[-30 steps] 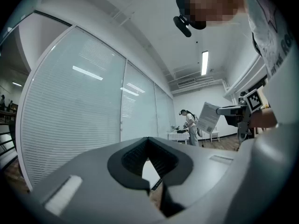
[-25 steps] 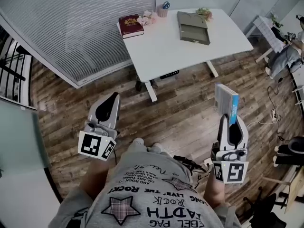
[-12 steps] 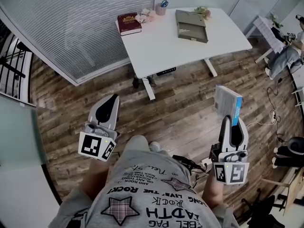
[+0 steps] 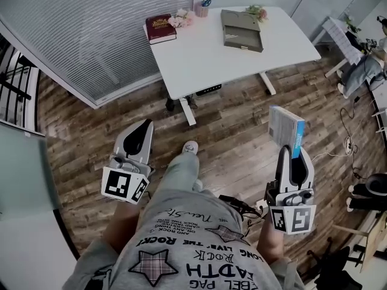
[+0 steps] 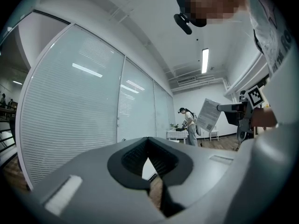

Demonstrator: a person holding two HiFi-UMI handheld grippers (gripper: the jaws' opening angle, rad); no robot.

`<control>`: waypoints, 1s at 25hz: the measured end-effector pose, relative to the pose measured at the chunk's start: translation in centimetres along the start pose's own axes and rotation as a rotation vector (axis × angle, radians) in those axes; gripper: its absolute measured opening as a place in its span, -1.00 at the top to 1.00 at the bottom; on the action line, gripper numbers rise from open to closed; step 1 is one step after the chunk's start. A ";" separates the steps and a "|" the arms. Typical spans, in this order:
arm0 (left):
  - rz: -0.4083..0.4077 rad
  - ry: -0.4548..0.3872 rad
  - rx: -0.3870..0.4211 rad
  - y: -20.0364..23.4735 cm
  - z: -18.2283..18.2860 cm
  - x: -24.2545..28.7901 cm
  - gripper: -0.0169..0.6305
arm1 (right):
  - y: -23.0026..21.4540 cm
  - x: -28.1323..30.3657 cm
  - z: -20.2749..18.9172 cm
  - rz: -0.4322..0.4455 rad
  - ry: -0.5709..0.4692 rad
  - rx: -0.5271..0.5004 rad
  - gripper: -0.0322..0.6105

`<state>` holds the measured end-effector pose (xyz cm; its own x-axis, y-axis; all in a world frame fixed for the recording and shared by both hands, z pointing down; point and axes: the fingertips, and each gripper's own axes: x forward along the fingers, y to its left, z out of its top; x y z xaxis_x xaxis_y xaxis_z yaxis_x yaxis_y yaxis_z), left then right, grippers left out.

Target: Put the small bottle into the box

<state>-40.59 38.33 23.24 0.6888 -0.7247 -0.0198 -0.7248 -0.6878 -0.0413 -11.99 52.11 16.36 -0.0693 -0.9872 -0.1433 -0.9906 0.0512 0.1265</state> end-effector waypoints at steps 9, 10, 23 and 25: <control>-0.054 -0.021 -0.003 0.7 0.2 6.7 0.92 | -3.0 3.2 -0.4 -0.046 0.002 -0.016 0.58; -0.061 -0.023 -0.004 0.9 0.3 7.6 0.92 | -3.3 3.8 -0.4 -0.050 0.002 -0.018 0.58; -0.158 -0.061 -0.022 4.2 1.5 19.7 0.92 | -5.9 12.9 -1.8 -0.084 0.019 -0.040 0.58; -0.177 -0.071 -0.024 4.7 1.8 21.7 0.92 | -6.4 14.3 -2.1 -0.090 0.021 -0.036 0.58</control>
<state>-29.01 19.49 20.85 0.8046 -0.5878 -0.0847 -0.5915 -0.8058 -0.0271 -6.41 37.31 15.54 0.0228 -0.9905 -0.1356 -0.9878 -0.0432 0.1495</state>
